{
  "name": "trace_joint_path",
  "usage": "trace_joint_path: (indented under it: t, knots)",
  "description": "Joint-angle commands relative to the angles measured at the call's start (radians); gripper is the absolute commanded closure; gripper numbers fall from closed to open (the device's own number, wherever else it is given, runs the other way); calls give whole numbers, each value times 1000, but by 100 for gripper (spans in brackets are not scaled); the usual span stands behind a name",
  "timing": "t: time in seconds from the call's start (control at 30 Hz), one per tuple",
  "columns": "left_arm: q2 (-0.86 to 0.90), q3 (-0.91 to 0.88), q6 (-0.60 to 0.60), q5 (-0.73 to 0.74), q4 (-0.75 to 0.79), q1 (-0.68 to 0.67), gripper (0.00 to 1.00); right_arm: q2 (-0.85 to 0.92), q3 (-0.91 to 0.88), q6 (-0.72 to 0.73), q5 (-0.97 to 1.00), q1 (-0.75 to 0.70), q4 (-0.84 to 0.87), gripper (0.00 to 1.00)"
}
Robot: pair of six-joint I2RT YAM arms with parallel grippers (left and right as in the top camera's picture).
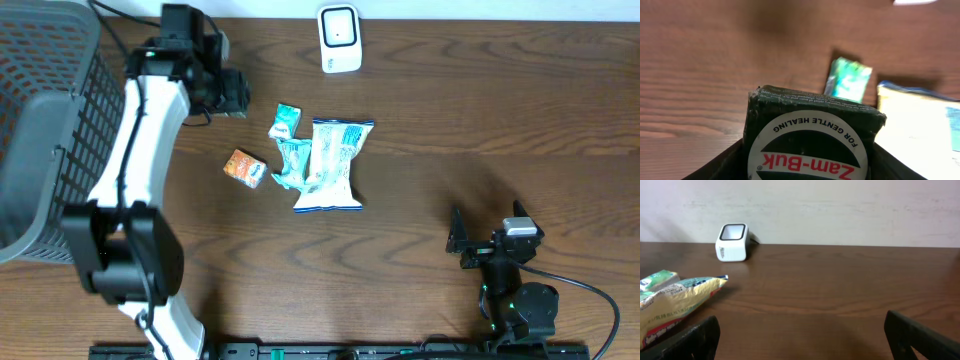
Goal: Scan the item barcode
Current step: 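Carry the Zam-Buk tin beside the other items and release it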
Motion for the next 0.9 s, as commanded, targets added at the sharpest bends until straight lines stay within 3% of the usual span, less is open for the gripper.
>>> trace_joint_path:
  t: [0.0, 0.87]
  knots:
    - [58, 3, 13, -14, -10, 0, 41, -4, -1, -11, 0, 7, -5, 1]
    - [201, -3, -22, -12, 55, -1, 40, -4, -1, -11, 0, 7, -5, 1]
